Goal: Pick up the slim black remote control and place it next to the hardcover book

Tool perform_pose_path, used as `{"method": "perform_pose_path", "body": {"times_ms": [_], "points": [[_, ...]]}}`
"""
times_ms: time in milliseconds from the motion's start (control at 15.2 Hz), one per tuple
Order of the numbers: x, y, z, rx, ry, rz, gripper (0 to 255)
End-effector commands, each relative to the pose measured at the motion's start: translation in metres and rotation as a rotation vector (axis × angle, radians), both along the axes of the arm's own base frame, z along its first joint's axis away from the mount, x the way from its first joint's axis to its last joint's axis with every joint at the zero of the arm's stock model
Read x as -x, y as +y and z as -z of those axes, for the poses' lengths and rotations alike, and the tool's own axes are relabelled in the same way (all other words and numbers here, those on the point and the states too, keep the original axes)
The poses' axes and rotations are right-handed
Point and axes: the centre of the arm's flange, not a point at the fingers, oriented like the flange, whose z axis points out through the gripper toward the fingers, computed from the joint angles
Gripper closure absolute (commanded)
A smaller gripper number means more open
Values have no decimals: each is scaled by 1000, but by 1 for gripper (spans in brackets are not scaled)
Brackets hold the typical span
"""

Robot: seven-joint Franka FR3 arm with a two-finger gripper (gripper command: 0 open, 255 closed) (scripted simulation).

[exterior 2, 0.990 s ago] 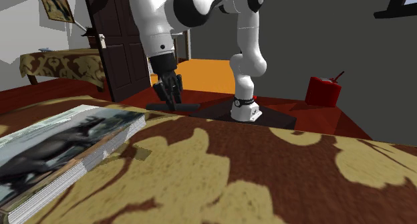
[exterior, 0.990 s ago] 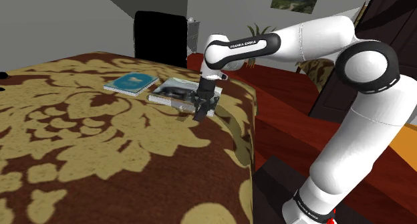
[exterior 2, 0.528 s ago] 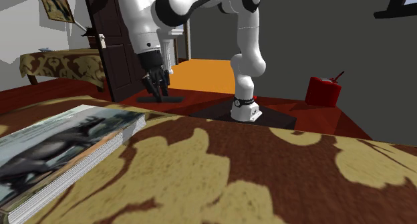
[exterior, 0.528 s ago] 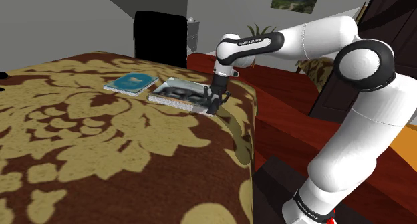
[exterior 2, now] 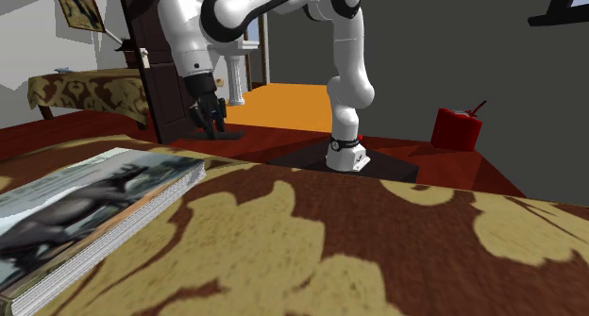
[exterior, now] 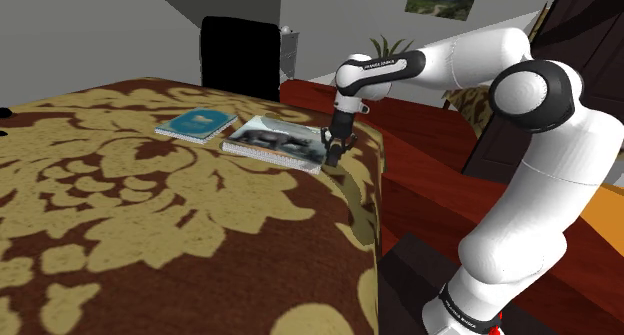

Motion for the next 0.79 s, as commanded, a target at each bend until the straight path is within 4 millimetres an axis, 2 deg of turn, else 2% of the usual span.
{"method": "perform_pose_path", "body": {"times_ms": [0, 726], "points": [[0, -1, 10, 0, -1, -1, 255], [0, -1, 68, 0, -1, -1, 255]]}}
